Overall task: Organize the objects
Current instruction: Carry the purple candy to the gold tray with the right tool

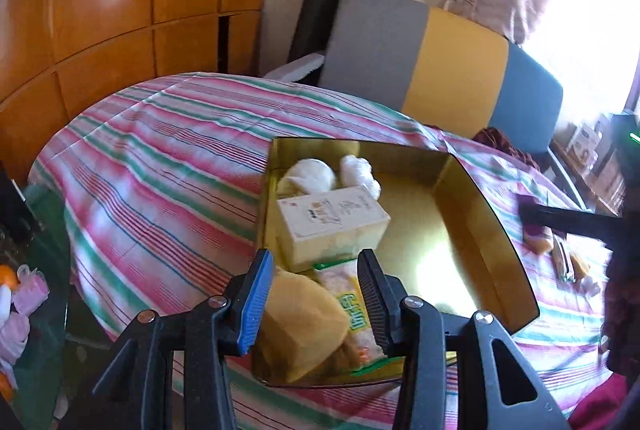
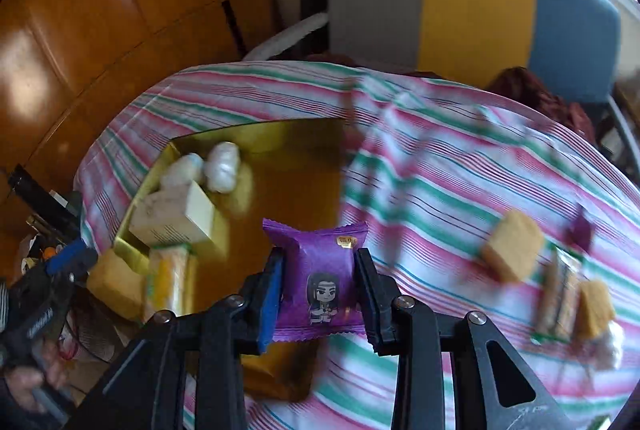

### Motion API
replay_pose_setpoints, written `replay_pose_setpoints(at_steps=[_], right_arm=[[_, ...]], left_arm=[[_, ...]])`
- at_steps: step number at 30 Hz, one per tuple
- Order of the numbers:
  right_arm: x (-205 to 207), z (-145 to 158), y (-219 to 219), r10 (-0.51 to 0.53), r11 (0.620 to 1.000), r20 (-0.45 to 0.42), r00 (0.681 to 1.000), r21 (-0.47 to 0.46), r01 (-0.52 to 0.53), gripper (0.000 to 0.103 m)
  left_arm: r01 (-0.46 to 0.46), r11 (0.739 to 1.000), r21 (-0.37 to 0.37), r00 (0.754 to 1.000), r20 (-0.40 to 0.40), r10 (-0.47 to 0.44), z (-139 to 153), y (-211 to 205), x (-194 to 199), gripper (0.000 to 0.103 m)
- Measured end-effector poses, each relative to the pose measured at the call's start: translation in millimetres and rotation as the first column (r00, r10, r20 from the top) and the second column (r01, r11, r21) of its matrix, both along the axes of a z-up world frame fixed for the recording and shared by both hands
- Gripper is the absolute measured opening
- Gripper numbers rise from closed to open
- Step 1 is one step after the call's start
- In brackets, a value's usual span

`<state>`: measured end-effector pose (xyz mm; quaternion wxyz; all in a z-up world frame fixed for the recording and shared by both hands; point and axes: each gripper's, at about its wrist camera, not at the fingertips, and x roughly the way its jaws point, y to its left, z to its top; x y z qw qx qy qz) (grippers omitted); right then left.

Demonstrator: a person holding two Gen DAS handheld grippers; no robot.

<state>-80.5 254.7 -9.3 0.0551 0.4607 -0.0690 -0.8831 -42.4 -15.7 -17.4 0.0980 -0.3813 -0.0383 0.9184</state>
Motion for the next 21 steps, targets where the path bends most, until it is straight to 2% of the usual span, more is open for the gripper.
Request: replay_pose_setpoints(at_steps=[7, 13, 15, 17, 19, 21], right_arm=[[-80, -33, -58, 0.037, 0.998, 0.077, 0.996, 0.044, -0.041, 0.035], [-124, -63, -73, 0.006, 0.997, 0.135, 0.991, 0.076, -0.017, 0.035], [-135, -69, -77, 0.017, 0.998, 0.145, 0.989, 0.058, -0.025, 0.036], [-141, -70, -78, 0.034, 0.999, 0.141, 0.989, 0.031, -0.039, 0.040], [-140, -67, -75, 0.023, 0.999, 0.117, 0.993, 0.031, -0.027, 0.065], [-133, -61, -71, 0.019, 0.999, 0.092, 0.996, 0.025, -0.022, 0.069]], left_arm=[[-0.035, 0.999, 0.017, 0.999, 0.022, 0.035, -8, -18, -8, 0.044], [-0.062, 0.998, 0.029, 0.996, 0.060, 0.061, -19, -30, -16, 0.044], [-0.065, 0.997, 0.031, 0.995, 0.071, 0.063, -22, -31, -17, 0.044], [-0.061, 0.998, 0.031, 0.995, 0.080, 0.058, -24, -30, -17, 0.044], [-0.056, 0.998, 0.030, 0.995, 0.083, 0.054, -25, -29, -17, 0.044], [-0.053, 0.998, 0.027, 0.996, 0.077, 0.050, -24, -27, -16, 0.044]])
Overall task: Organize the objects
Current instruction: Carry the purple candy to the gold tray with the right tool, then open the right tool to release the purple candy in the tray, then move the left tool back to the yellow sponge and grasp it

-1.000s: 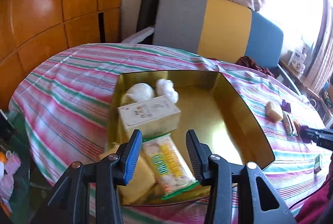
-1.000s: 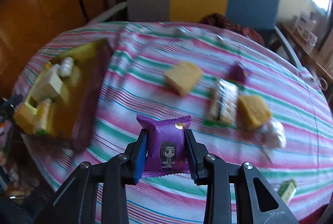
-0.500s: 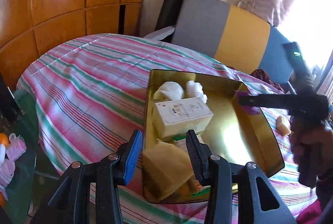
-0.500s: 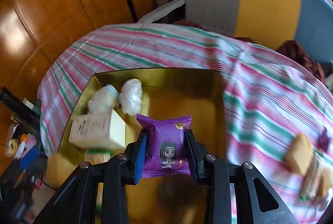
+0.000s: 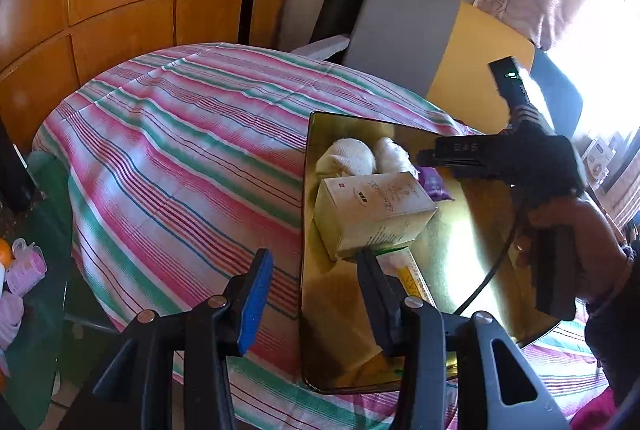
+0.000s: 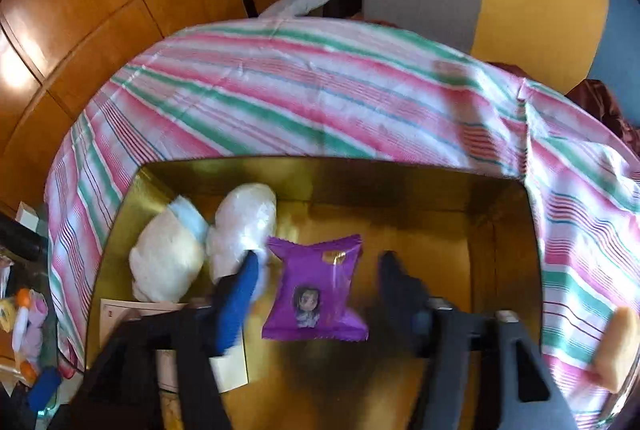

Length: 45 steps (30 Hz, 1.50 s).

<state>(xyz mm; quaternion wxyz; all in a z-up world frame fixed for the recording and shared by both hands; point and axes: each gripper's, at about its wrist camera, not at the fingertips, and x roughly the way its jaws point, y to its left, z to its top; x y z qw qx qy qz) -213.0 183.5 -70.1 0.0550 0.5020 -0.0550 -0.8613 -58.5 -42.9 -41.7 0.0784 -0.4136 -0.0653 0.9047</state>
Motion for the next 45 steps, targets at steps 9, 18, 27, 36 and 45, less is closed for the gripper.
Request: replay_pose_setpoints(at_steps=[9, 18, 27, 36, 45], right_arm=[[61, 26, 15, -0.023, 1.000, -0.074, 0.997, -0.017, 0.021, 0.077], [125, 44, 16, -0.001, 0.999, -0.165, 0.986, 0.045, 0.008, 0.087], [175, 54, 33, -0.025, 0.997, -0.213, 0.977, 0.068, 0.041, 0.089], [215, 51, 72, -0.085, 0.990, -0.205, 0.975, 0.092, 0.106, 0.091], [260, 46, 167, -0.277, 0.944, -0.168, 0.946, 0.137, 0.300, 0.091]], left_arm=[[0.025, 0.999, -0.023, 1.000, -0.014, -0.025, 7, 12, 6, 0.044], [0.056, 0.997, -0.053, 0.997, -0.049, -0.058, 19, 23, 20, 0.044], [0.111, 0.991, -0.074, 0.991, -0.061, -0.116, 26, 37, 32, 0.044], [0.157, 0.983, -0.092, 0.985, -0.057, -0.163, 27, 52, 37, 0.044], [0.217, 0.971, -0.100, 0.974, -0.045, -0.223, 23, 72, 39, 0.044]])
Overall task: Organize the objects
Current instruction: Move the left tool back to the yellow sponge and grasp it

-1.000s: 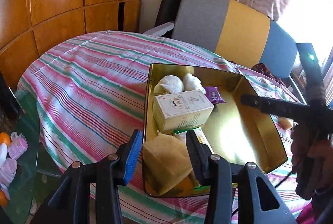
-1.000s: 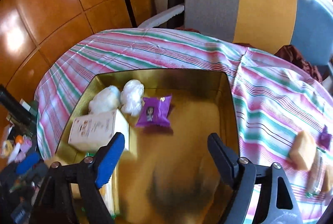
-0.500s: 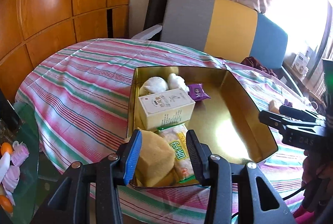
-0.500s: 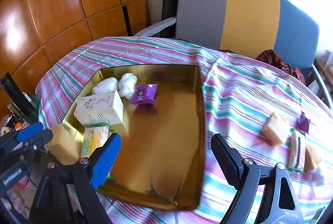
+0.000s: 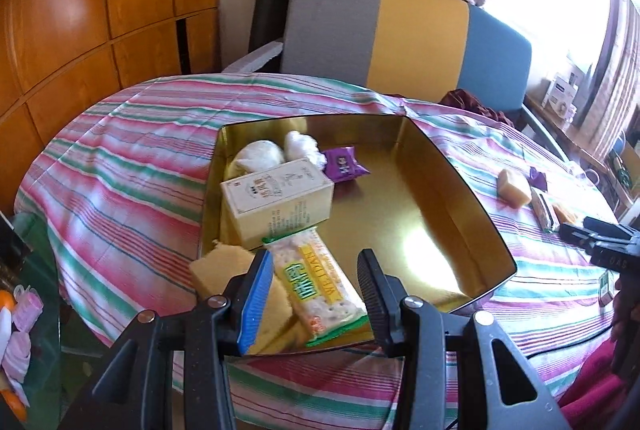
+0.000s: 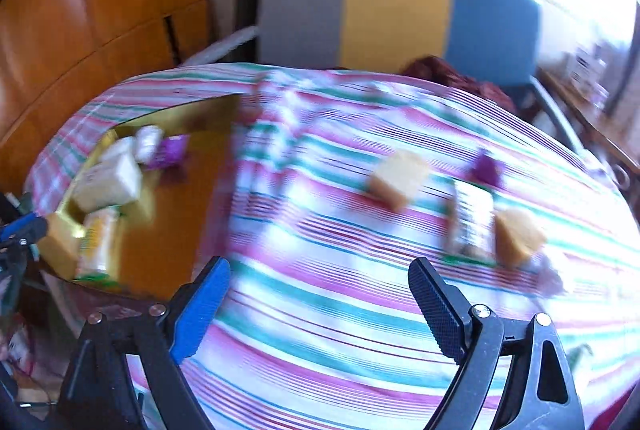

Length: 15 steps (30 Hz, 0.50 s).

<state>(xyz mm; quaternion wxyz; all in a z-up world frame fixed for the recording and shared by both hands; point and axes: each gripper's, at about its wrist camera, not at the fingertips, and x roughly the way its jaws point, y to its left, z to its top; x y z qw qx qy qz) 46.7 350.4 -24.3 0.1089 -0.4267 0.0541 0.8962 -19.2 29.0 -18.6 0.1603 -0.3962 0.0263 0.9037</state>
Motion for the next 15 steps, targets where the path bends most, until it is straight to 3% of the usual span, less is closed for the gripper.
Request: replay_pose_setpoints(at_steps=[4, 7, 11, 15], right_arm=[[27, 8, 60, -0.152, 0.988, -0.020, 0.988, -0.002, 0.152, 0.091], [50, 14, 108, -0.291, 0.957, -0.052, 0.955, -0.005, 0.291, 0.092], [81, 10, 165, -0.462, 0.886, -0.088, 0.882, -0.012, 0.463, 0.093], [107, 0, 207, -0.609, 0.791, -0.083, 0.789, -0.144, 0.595, 0.093]], left_arm=[[0.042, 0.999, -0.013, 0.999, -0.009, -0.042, 3, 17, 0, 0.044], [0.083, 0.996, -0.017, 0.997, -0.004, -0.083, 7, 34, -1, 0.044], [0.176, 0.984, -0.027, 0.984, -0.021, -0.176, 18, 69, 4, 0.044], [0.278, 0.960, -0.039, 0.960, -0.028, -0.279, 26, 114, 7, 0.044]])
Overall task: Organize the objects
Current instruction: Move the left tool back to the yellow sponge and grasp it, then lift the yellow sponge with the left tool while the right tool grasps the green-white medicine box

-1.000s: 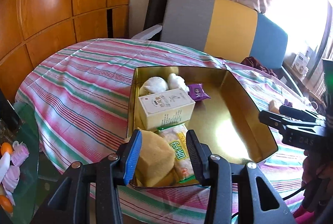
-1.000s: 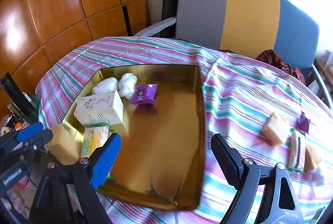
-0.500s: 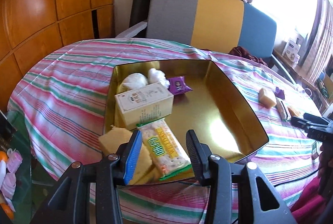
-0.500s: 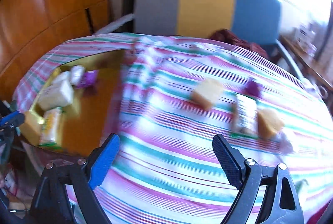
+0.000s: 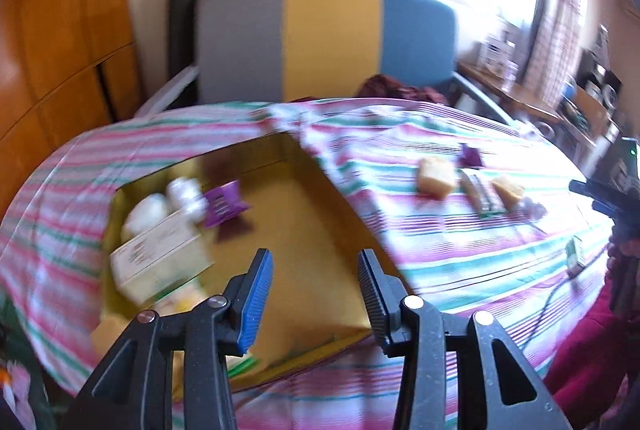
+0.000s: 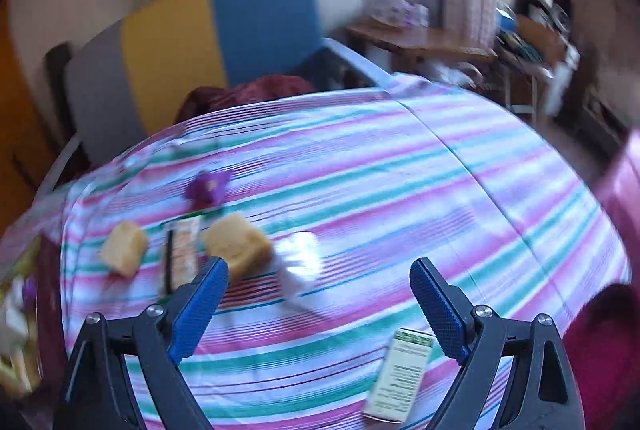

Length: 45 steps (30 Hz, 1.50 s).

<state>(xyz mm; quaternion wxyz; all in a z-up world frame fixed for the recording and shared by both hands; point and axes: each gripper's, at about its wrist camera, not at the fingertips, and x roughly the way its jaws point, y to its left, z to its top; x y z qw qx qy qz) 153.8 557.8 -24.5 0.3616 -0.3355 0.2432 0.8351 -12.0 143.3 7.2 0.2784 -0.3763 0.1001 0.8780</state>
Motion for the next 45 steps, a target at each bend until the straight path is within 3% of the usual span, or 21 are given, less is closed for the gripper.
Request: replay_pose_setpoints(at_steps=[3, 12, 15, 20, 22, 27, 33, 34, 37, 45], right_arm=[[16, 3, 14, -0.054, 0.997, -0.080, 0.995, -0.060, 0.049, 0.093], [23, -4, 19, -0.082, 0.985, -0.111, 0.990, -0.158, 0.064, 0.094], [22, -3, 19, -0.078, 0.986, -0.130, 0.988, -0.158, 0.057, 0.094], [25, -6, 21, -0.083, 0.978, -0.141, 0.986, -0.202, 0.054, 0.095], [24, -9, 23, -0.085, 0.974, -0.144, 0.986, -0.219, 0.052, 0.095], [28, -9, 26, -0.103, 0.969, -0.167, 0.981, -0.238, 0.061, 0.095], [44, -10, 37, -0.190, 0.951, -0.215, 0.958, -0.284, 0.125, 0.095], [47, -10, 39, -0.208, 0.947, -0.223, 0.952, -0.289, 0.139, 0.095], [54, -11, 46, -0.253, 0.934, -0.240, 0.937, -0.312, 0.172, 0.095], [56, -16, 51, -0.276, 0.922, -0.234, 0.932, -0.337, 0.188, 0.095]], left_arm=[[0.076, 0.997, -0.010, 0.997, 0.016, -0.075, 0, 36, 2, 0.044], [0.193, 0.980, -0.057, 0.970, 0.162, -0.181, -32, 136, -13, 0.046], [0.229, 0.971, -0.073, 0.960, 0.183, -0.212, -41, 163, -20, 0.060], [0.254, 0.960, -0.114, 0.955, 0.184, -0.231, -52, 201, -37, 0.063], [0.266, 0.953, -0.141, 0.953, 0.184, -0.239, -57, 215, -43, 0.074], [0.282, 0.938, -0.203, 0.958, 0.121, -0.261, -66, 249, -59, 0.085], [0.273, 0.931, -0.240, 0.957, 0.169, -0.237, -94, 277, -92, 0.084], [0.255, 0.935, -0.247, 0.961, 0.174, -0.216, -99, 278, -97, 0.071], [0.236, 0.956, -0.175, 0.944, 0.275, -0.183, -111, 275, -110, 0.056], [0.242, 0.955, -0.171, 0.957, 0.201, -0.207, -101, 253, -73, 0.053]])
